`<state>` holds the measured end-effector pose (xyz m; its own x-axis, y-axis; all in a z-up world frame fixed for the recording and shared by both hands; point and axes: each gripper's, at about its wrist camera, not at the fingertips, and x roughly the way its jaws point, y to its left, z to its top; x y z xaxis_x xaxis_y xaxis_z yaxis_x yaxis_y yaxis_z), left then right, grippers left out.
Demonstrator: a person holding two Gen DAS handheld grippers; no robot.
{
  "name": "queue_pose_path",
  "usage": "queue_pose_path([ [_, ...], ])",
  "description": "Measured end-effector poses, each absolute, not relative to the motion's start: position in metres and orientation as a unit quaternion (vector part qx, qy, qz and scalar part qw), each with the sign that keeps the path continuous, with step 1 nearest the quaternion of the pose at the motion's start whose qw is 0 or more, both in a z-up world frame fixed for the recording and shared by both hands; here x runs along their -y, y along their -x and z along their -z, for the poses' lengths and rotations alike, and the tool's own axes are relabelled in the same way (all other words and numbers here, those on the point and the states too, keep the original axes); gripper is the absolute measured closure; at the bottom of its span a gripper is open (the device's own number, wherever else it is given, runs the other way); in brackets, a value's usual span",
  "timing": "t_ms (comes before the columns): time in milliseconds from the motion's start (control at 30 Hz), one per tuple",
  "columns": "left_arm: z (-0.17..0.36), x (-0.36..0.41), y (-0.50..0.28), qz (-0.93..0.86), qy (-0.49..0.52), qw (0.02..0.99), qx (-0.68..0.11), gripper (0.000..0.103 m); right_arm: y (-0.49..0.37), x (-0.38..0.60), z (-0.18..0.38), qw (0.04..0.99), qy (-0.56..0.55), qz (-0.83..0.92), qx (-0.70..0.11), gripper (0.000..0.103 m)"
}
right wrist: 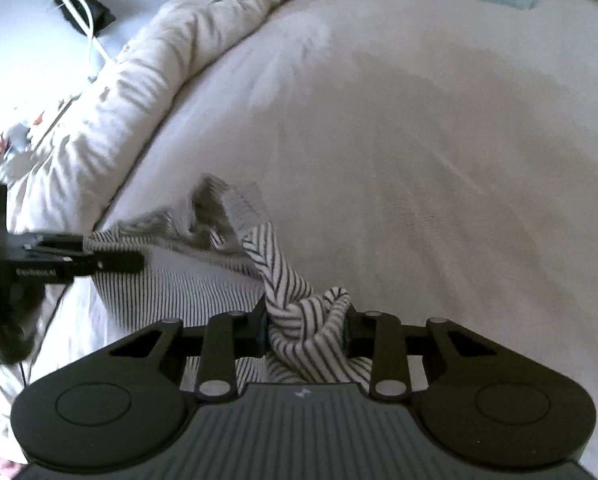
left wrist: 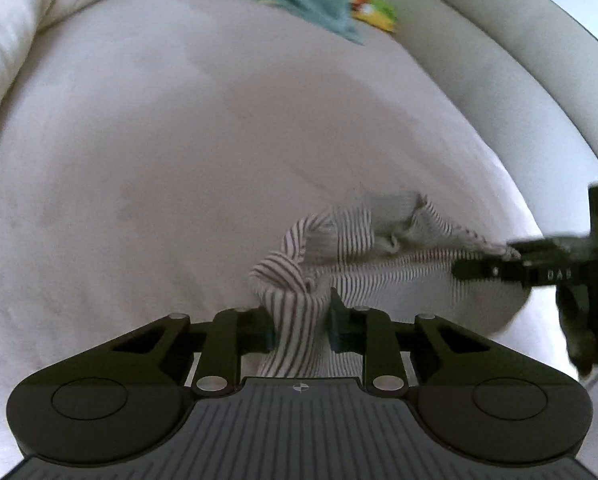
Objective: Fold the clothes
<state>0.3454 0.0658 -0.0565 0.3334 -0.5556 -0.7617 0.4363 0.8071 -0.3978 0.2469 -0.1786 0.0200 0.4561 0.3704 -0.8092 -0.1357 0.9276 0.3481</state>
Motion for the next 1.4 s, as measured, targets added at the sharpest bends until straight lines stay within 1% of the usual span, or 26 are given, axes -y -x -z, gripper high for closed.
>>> queue_pose_path([
  [67, 0.043, -0.072, -0.327, 0.326, 0.046, 0.809, -0.486, 0.077, -0.223, 0.174, -0.032, 0.85, -0.097, -0.15, -0.496, 0.072],
  [200, 0.036, -0.07, -0.288, 0.343, 0.013, 0.81, -0.475, 0.076, -0.173, 0.155, -0.048, 0.855, -0.042, -0.159, -0.492, 0.072],
  [267, 0.035, -0.069, -0.268, 0.344, 0.001, 0.81, -0.475, 0.073, -0.152, 0.146, -0.045, 0.853, -0.009, -0.169, -0.494, 0.071],
  [300, 0.035, -0.069, -0.256, 0.339, -0.004, 0.812, -0.475, 0.07, -0.141, 0.141, -0.044, 0.851, 0.008, -0.174, -0.495, 0.07],
  [367, 0.039, -0.069, -0.237, 0.329, 0.005, 0.81, -0.485, 0.062, -0.118, 0.136, -0.037, 0.847, 0.04, -0.181, -0.499, 0.062],
  [400, 0.044, -0.069, -0.228, 0.328, 0.014, 0.805, -0.494, 0.049, -0.107, 0.135, -0.033, 0.843, 0.054, -0.182, -0.503, 0.059],
  [433, 0.049, -0.069, -0.22, 0.326, 0.024, 0.8, -0.502, 0.039, -0.095, 0.135, -0.028, 0.84, 0.068, -0.183, -0.507, 0.054],
  [467, 0.055, -0.069, -0.211, 0.325, 0.033, 0.795, -0.511, 0.034, -0.084, 0.135, -0.024, 0.838, 0.072, -0.185, -0.509, 0.048],
  [500, 0.061, -0.068, -0.205, 0.322, 0.037, 0.79, -0.52, 0.03, -0.073, 0.138, -0.021, 0.835, 0.07, -0.188, -0.512, 0.044],
  [567, 0.073, -0.065, -0.192, 0.316, 0.044, 0.78, -0.538, 0.026, -0.056, 0.146, -0.011, 0.832, 0.061, -0.178, -0.521, 0.028],
  [600, 0.078, -0.065, -0.186, 0.306, 0.05, 0.778, -0.546, 0.018, -0.048, 0.152, -0.006, 0.831, 0.056, -0.168, -0.527, 0.026],
  [633, 0.084, -0.065, -0.182, 0.297, 0.059, 0.777, -0.552, 0.013, -0.043, 0.158, 0.002, 0.829, 0.046, -0.15, -0.537, 0.019],
  [667, 0.089, -0.065, -0.178, 0.287, 0.069, 0.777, -0.557, 0.011, -0.04, 0.164, 0.012, 0.822, 0.026, -0.131, -0.553, 0.013],
  [700, 0.093, -0.067, -0.175, 0.275, 0.076, 0.777, -0.562, 0.009, -0.037, 0.171, 0.023, 0.815, 0.006, -0.111, -0.568, 0.009],
  [733, 0.098, -0.069, -0.173, 0.264, 0.086, 0.779, -0.562, 0.009, -0.035, 0.177, 0.032, 0.812, -0.025, -0.095, -0.575, 0.0],
  [767, 0.103, -0.07, -0.17, 0.254, 0.096, 0.782, -0.561, 0.008, -0.033, 0.183, 0.041, 0.809, -0.056, -0.079, -0.58, 0.0],
  [833, 0.109, -0.069, -0.169, 0.24, 0.111, 0.786, -0.559, 0.001, -0.032, 0.181, 0.042, 0.819, -0.072, -0.058, -0.567, 0.0],
  [867, 0.11, -0.063, -0.171, 0.232, 0.106, 0.791, -0.557, 0.0, -0.032, 0.18, 0.043, 0.824, -0.079, -0.047, -0.559, 0.0],
  [933, 0.112, -0.048, -0.177, 0.215, 0.094, 0.8, -0.552, 0.0, -0.03, 0.178, 0.044, 0.834, -0.093, -0.026, -0.543, 0.0],
  [1100, 0.11, -0.018, -0.172, 0.181, 0.022, 0.83, -0.527, 0.0, -0.027, 0.172, 0.046, 0.855, -0.128, 0.027, -0.502, 0.0],
  [1200, 0.109, -0.001, -0.169, 0.164, 0.011, 0.84, -0.518, 0.0, -0.026, 0.168, 0.047, 0.865, -0.148, 0.058, -0.476, 0.0],
  [1400, 0.108, 0.007, -0.187, 0.15, 0.035, 0.84, -0.52, 0.0, -0.035, 0.172, 0.047, 0.849, -0.139, 0.038, -0.508, 0.0],
])
